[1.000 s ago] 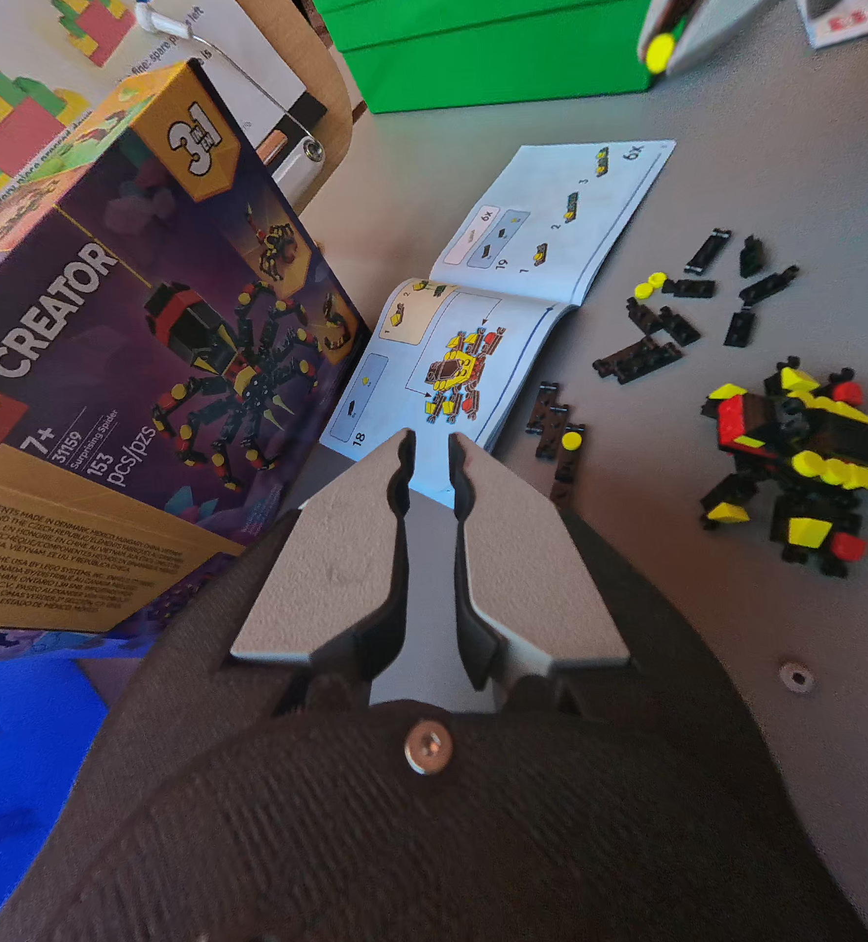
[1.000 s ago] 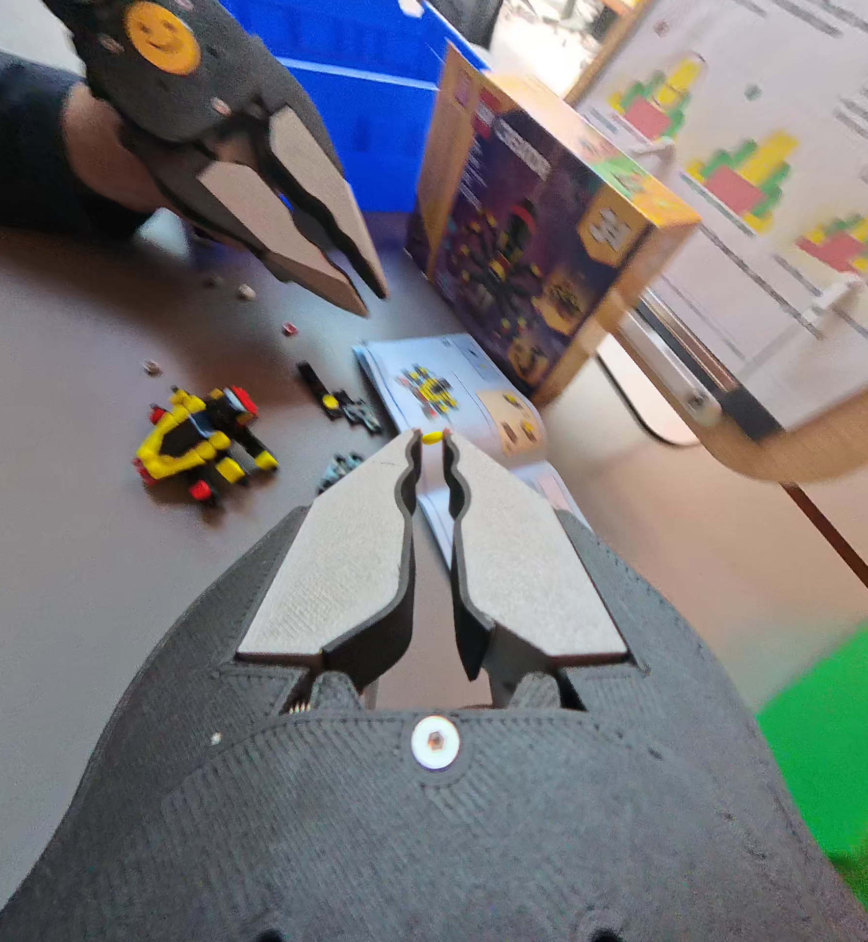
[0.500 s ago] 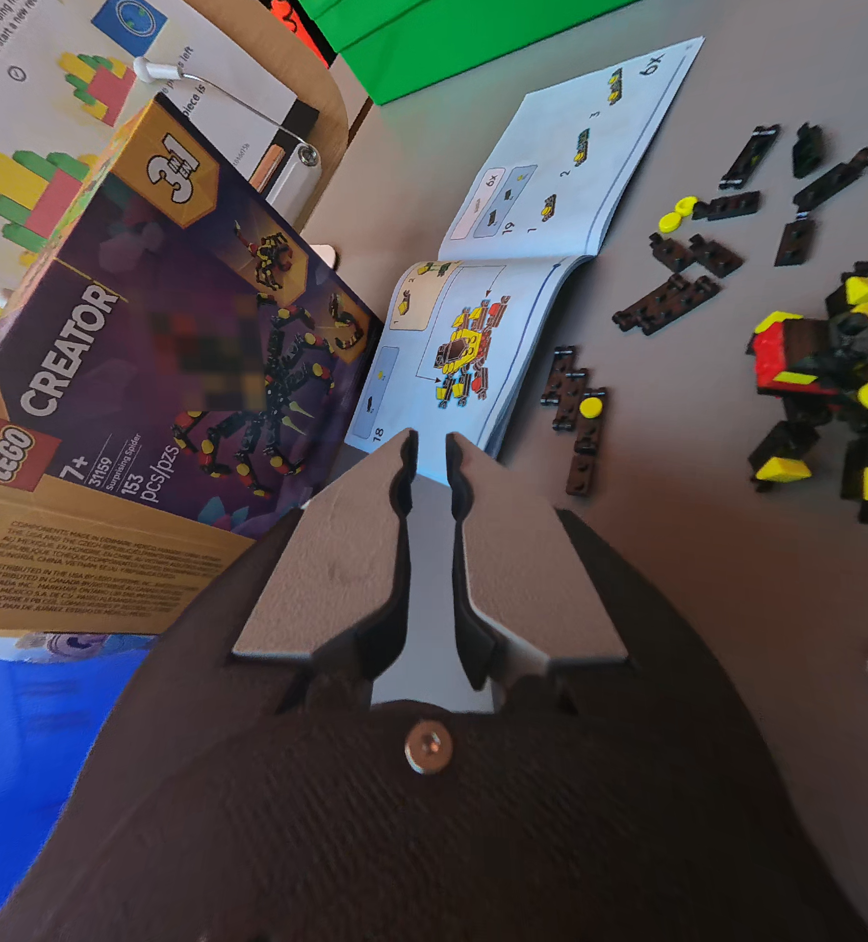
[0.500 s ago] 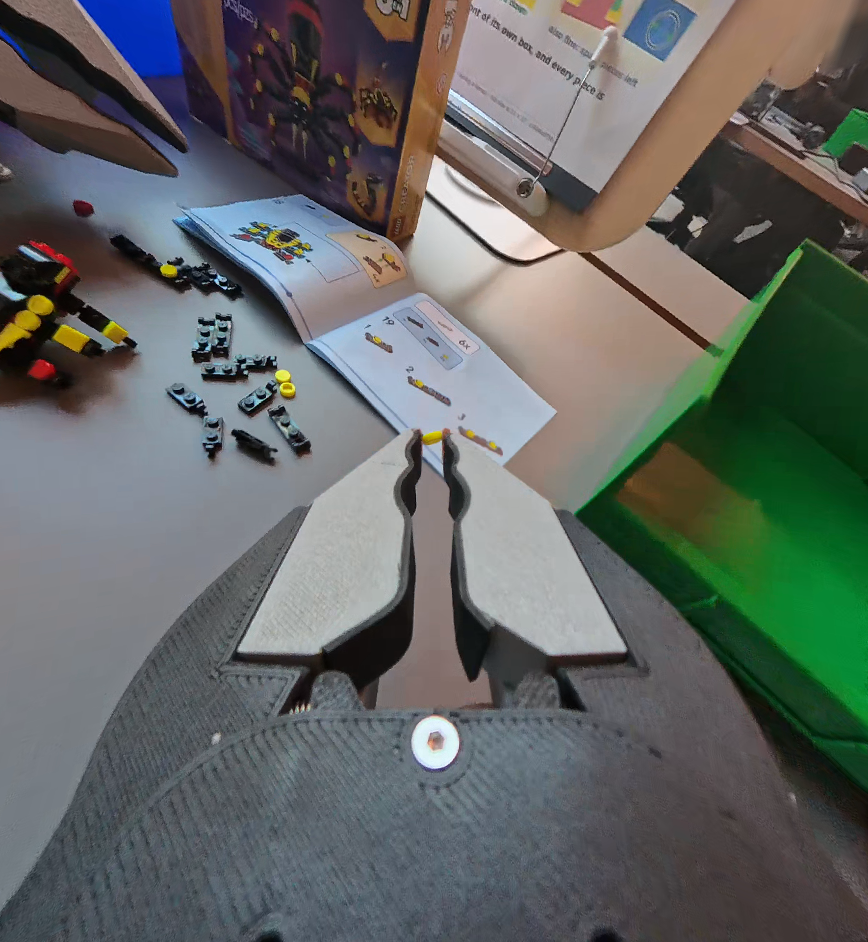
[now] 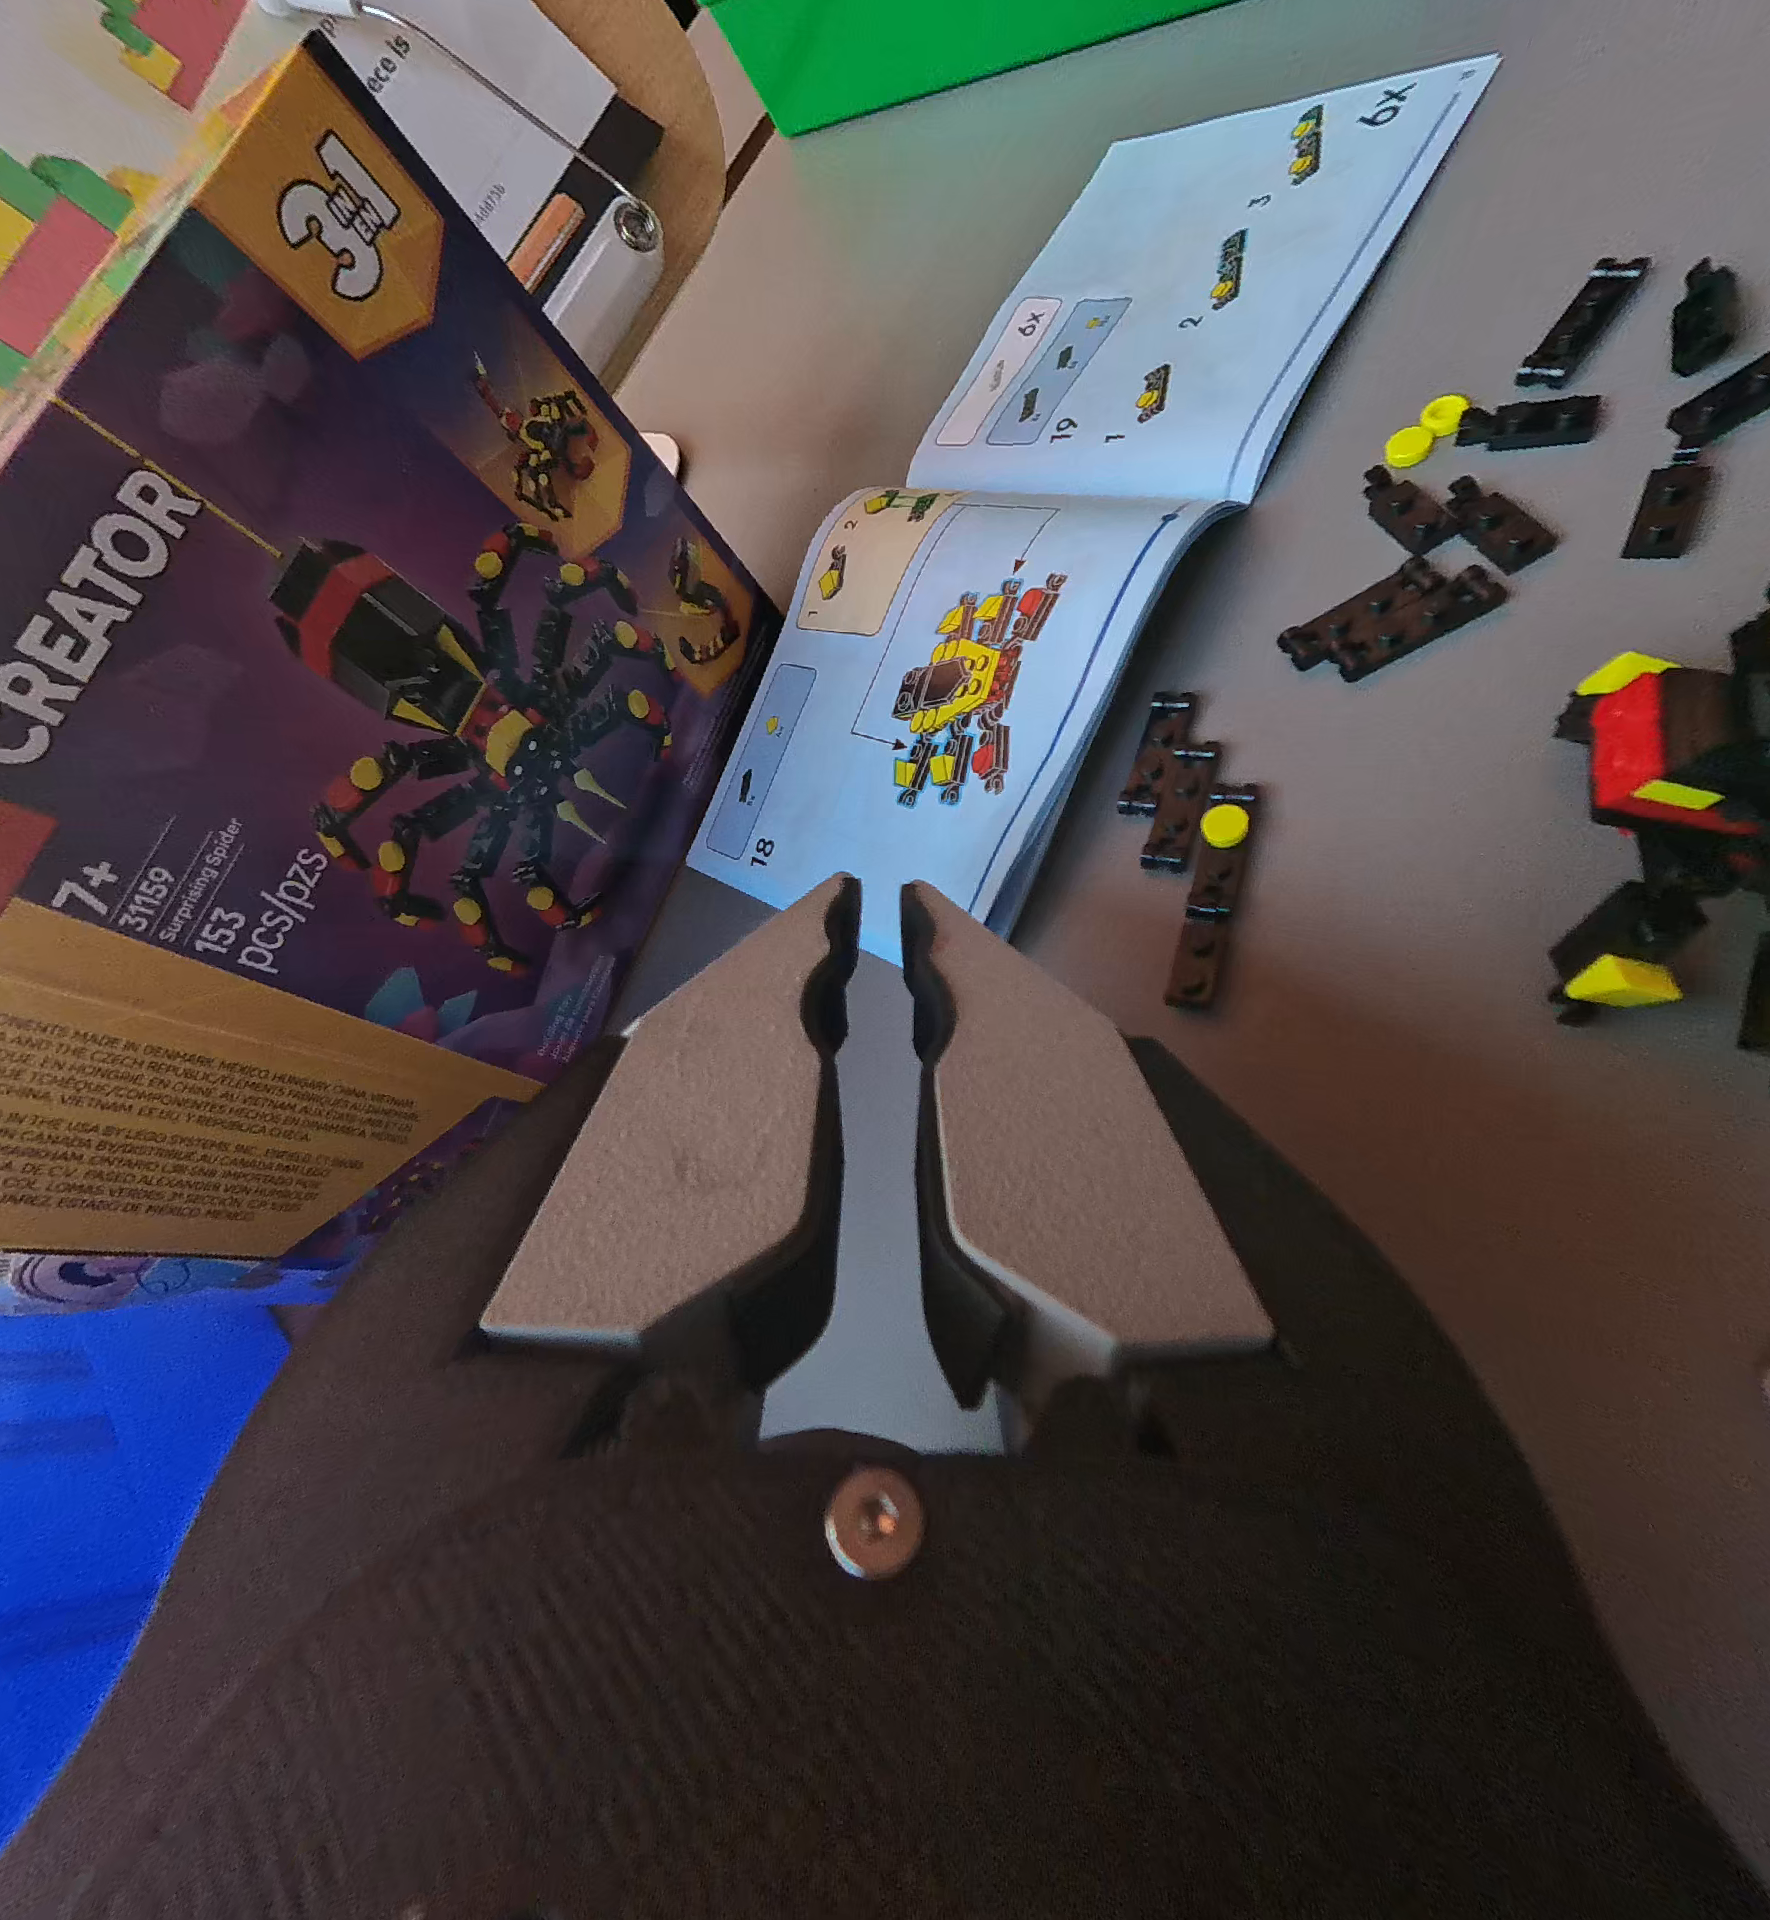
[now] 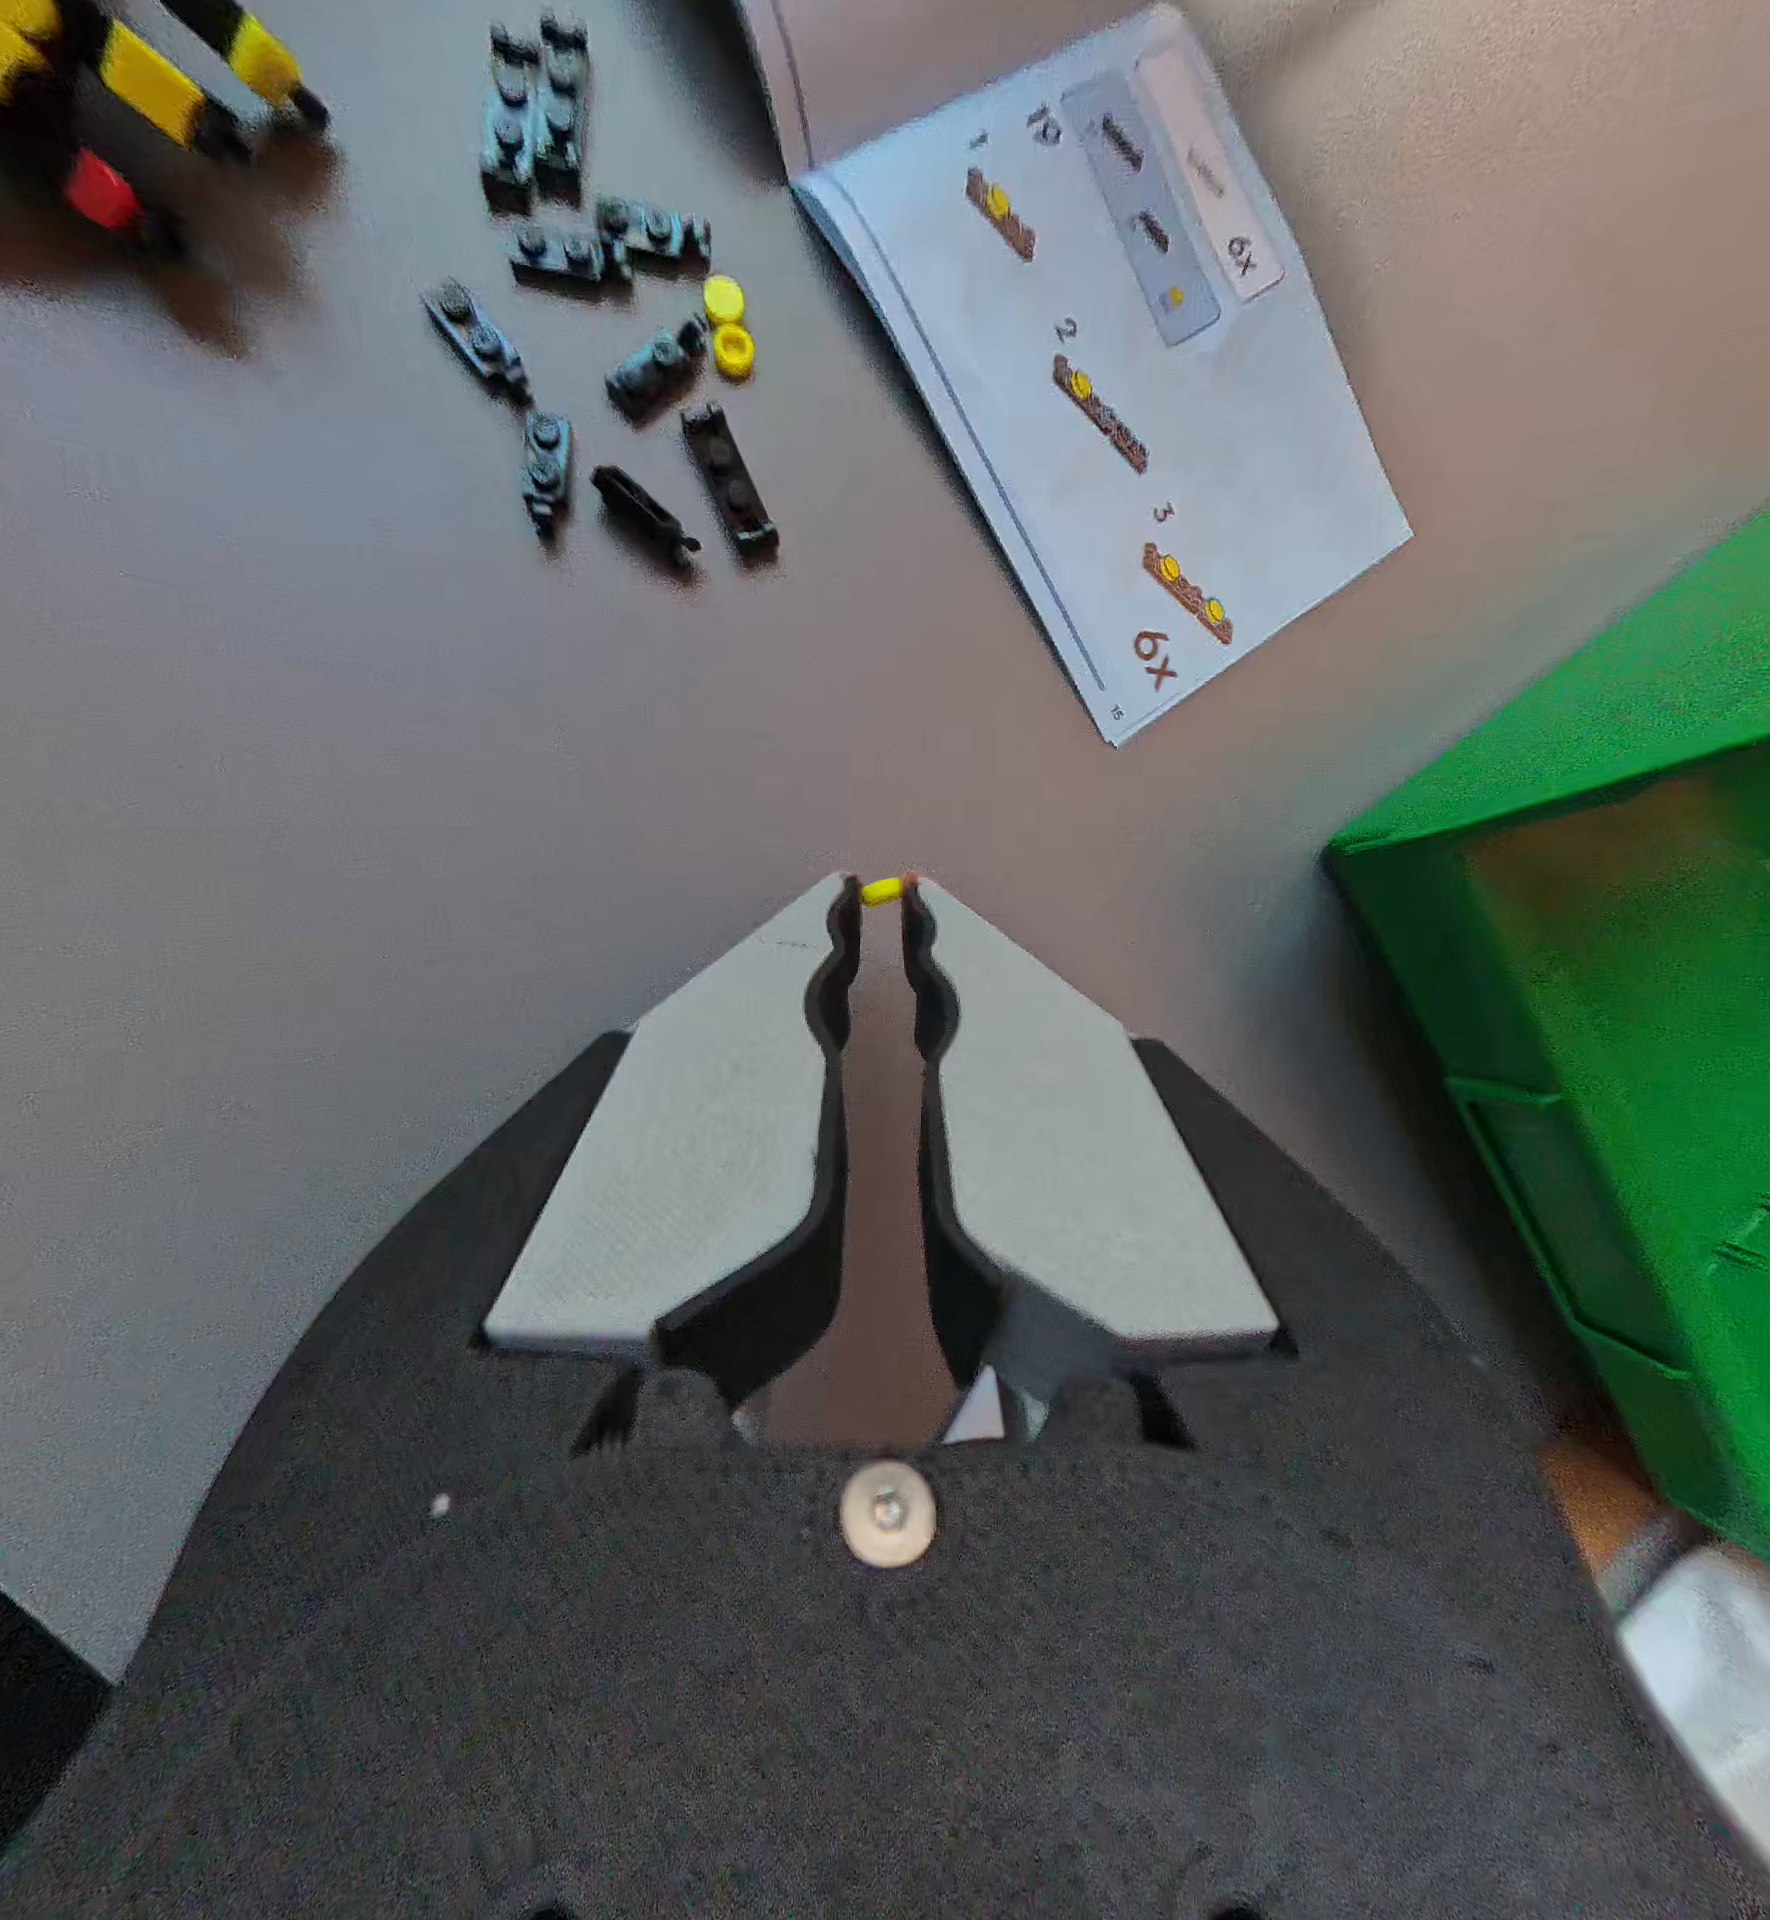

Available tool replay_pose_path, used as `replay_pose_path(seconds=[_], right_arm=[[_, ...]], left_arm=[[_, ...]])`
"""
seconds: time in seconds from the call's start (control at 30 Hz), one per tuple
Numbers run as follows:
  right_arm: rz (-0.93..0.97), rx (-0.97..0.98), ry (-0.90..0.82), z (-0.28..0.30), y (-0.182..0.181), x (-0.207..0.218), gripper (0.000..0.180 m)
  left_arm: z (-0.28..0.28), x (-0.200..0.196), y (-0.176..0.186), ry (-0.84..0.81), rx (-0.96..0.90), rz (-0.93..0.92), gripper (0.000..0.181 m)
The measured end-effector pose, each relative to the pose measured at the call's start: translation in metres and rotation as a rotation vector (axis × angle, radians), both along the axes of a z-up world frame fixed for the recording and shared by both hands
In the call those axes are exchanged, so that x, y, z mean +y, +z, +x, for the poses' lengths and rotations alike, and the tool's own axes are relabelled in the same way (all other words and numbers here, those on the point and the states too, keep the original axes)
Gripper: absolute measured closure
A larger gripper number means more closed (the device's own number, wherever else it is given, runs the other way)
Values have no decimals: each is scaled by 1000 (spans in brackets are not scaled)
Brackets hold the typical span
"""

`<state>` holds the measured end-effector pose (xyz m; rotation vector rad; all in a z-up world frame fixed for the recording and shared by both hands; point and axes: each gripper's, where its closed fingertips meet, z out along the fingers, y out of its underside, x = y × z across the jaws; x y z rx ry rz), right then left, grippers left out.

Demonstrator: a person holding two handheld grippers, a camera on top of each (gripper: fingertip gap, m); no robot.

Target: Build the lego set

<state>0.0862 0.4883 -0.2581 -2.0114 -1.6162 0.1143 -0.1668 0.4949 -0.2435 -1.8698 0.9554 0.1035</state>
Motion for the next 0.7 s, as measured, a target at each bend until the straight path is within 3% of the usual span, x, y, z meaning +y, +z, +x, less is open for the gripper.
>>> replay_pose_path(seconds=[0.03,0.23,0.4,0.5,0.7], right_arm=[[10,-77,16,1,-2,2,175],[-15,-376,158,-4,-19,-4,174],[-12,-407,232,-12,-20,-4,174],[-29,-364,244,-9,-15,-5,168],[-102,-46,230,-10,15,-12,163]], left_arm=[[0,0,-1,-1,2,-2,176],[2,-1,-3,-11,5,-18,176],[-3,-2,1,-3,-7,-11,176],[-5,-1,3,5,-10,-9,176],[-6,-2,3,3,-2,-8,176]])
